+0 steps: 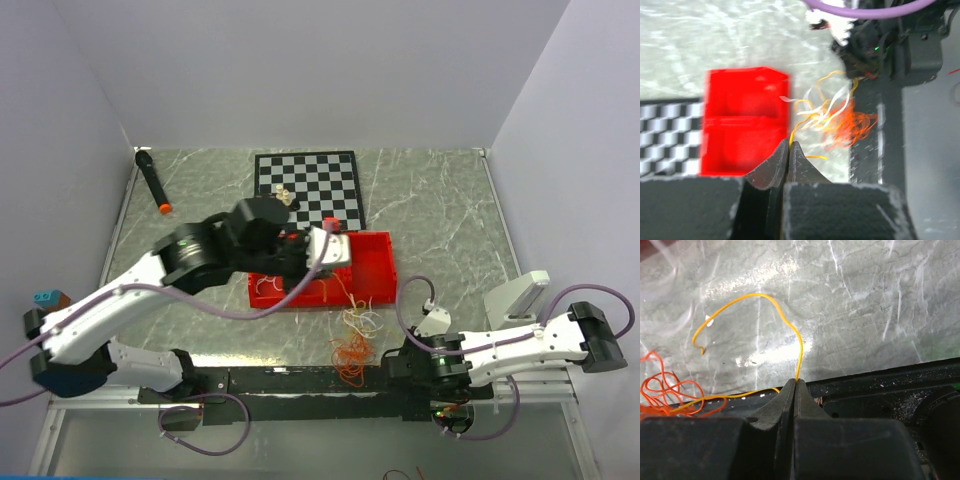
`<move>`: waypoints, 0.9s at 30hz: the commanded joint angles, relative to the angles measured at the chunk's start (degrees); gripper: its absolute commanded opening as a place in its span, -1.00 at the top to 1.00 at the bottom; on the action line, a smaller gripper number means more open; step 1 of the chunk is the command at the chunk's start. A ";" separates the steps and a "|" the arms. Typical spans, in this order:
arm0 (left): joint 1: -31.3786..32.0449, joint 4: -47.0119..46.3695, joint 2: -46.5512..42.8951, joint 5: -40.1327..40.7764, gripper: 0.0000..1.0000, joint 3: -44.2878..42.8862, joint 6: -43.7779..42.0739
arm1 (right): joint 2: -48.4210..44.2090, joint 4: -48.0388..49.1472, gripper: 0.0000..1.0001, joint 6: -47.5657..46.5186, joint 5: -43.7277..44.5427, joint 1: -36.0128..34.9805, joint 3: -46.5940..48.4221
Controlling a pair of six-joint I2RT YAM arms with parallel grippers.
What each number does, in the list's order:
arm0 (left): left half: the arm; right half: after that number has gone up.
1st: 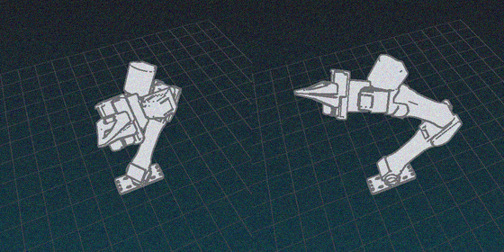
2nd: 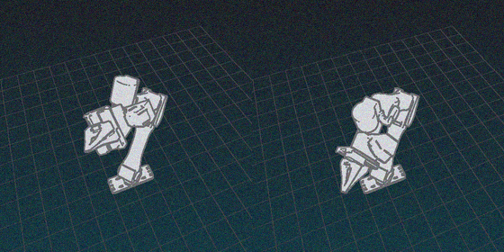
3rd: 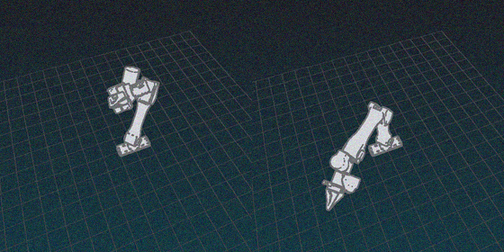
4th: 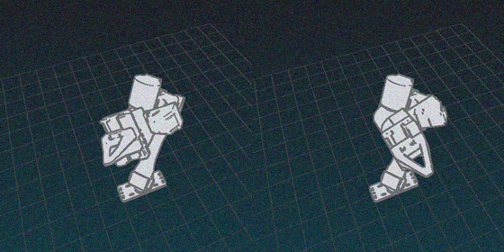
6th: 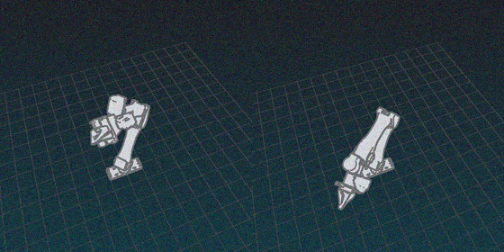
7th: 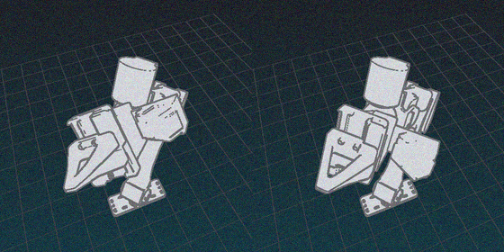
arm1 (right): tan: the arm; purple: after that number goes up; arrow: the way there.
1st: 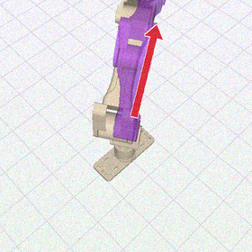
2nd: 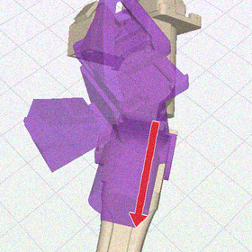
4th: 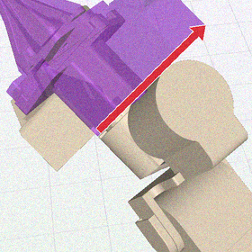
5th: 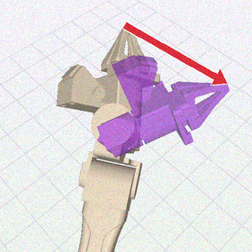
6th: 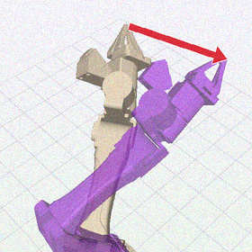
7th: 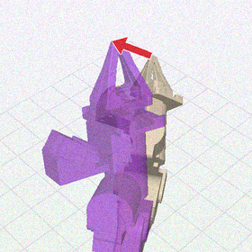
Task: Untangle the cables
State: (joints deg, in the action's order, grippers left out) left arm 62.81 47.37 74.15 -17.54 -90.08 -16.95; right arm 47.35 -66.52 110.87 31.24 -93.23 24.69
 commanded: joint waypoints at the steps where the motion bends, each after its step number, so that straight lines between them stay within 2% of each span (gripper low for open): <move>1: -0.14 5.71 -5.76 8.74 0.99 -4.56 -4.05 | 1.77 1.39 1.00 0.05 -0.66 -0.29 1.42; 5: -0.14 4.83 -10.68 9.98 0.99 -8.26 -5.54 | 3.79 2.27 1.00 -0.30 -1.36 -0.37 1.85; 8: -0.23 5.09 -14.28 8.93 0.99 -7.83 -8.44 | 4.77 1.05 1.00 -1.18 -0.31 -0.29 4.30; 17: -0.32 8.43 -23.17 11.73 0.99 4.55 -13.63 | -1.82 -23.63 1.00 0.49 14.27 -0.37 23.11; 25: -1.19 11.42 -28.35 17.36 0.99 17.29 -21.36 | -4.82 -23.57 1.00 -14.26 23.32 5.59 33.13; 27: -1.19 12.04 -30.11 20.43 0.99 21.59 -24.61 | -4.29 -23.65 1.00 -21.10 26.40 8.49 37.95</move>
State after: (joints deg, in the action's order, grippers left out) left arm 61.95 57.10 47.68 -2.63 -73.56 -34.83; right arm 42.48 -75.99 101.69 48.51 -88.40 54.72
